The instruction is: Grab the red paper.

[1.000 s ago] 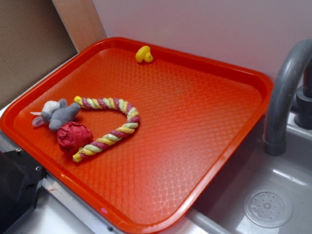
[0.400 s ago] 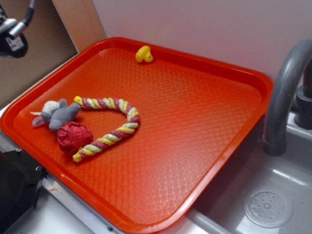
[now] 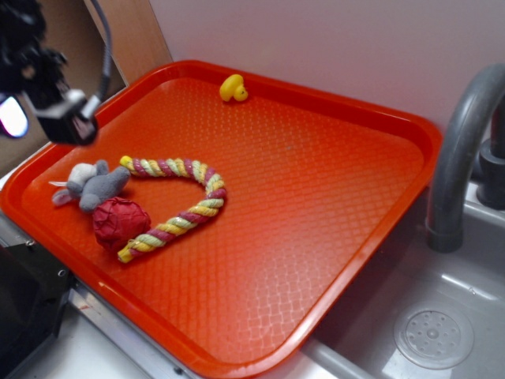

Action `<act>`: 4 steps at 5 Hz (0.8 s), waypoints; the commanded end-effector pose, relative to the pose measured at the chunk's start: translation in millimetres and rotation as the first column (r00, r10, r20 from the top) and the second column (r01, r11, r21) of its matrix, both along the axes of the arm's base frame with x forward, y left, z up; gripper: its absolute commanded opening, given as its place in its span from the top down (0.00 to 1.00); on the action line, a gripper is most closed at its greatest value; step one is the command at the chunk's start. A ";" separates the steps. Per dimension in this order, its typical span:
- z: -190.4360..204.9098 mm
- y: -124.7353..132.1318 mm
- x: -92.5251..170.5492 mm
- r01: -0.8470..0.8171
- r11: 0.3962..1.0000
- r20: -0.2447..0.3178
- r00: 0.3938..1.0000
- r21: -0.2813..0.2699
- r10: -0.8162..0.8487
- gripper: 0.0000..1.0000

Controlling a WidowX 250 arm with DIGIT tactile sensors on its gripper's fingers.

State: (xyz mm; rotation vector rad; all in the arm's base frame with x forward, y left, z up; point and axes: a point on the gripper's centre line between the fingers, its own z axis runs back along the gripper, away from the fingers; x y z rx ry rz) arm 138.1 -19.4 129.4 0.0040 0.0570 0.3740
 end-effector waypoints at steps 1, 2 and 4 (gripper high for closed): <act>-44.1 -11.4 3.7 -0.027 0.999 -0.016 0.999 0.047 0.028 0.00; -65.2 -10.5 9.1 -0.050 0.995 -0.023 0.998 0.083 0.052 0.00; -103.3 -10.7 13.5 -0.027 0.992 -0.090 0.995 0.124 0.038 0.00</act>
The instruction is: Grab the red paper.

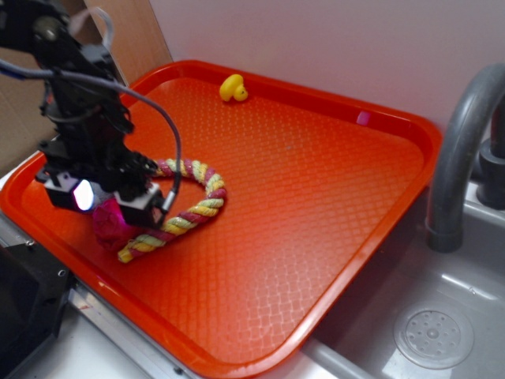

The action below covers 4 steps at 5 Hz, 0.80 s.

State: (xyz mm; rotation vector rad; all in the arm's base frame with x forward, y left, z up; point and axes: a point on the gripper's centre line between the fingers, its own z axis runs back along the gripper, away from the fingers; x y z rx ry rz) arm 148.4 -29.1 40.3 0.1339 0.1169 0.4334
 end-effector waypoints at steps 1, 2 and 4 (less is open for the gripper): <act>-25.8 -4.8 1.7 0.049 0.999 -0.050 0.998 -0.002 -0.049 0.00; -27.8 -8.6 -2.0 0.072 0.997 -0.063 0.995 -0.001 -0.072 0.64; -19.1 -6.5 -5.0 0.084 0.996 -0.064 0.995 0.033 -0.082 1.00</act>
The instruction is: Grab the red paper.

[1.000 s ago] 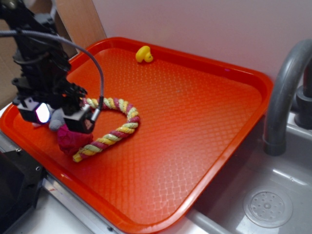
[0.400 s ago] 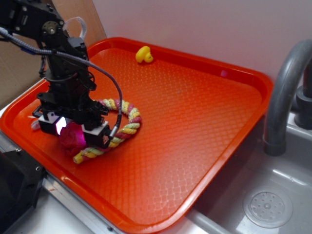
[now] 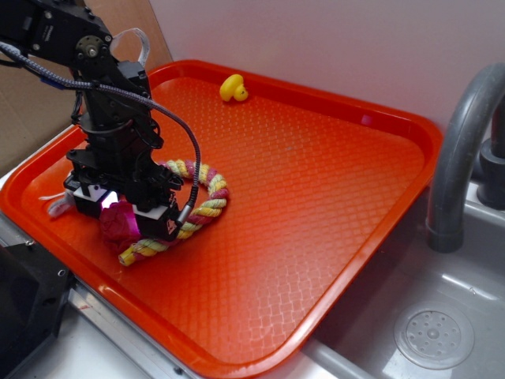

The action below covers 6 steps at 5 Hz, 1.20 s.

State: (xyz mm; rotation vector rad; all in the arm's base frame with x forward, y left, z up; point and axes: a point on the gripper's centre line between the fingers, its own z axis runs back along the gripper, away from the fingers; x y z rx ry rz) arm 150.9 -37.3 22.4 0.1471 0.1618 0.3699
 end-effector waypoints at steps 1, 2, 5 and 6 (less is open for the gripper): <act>48.3 11.5 8.1 0.117 0.993 0.039 0.992 -0.013 -0.116 1.00; 98.1 21.8 28.5 0.185 0.981 0.096 0.979 -0.065 -0.178 1.00; 207.4 6.3 49.6 0.413 0.907 0.219 0.896 -0.086 -0.387 1.00; 211.7 7.3 54.6 0.403 0.898 0.196 0.908 -0.174 -0.370 1.00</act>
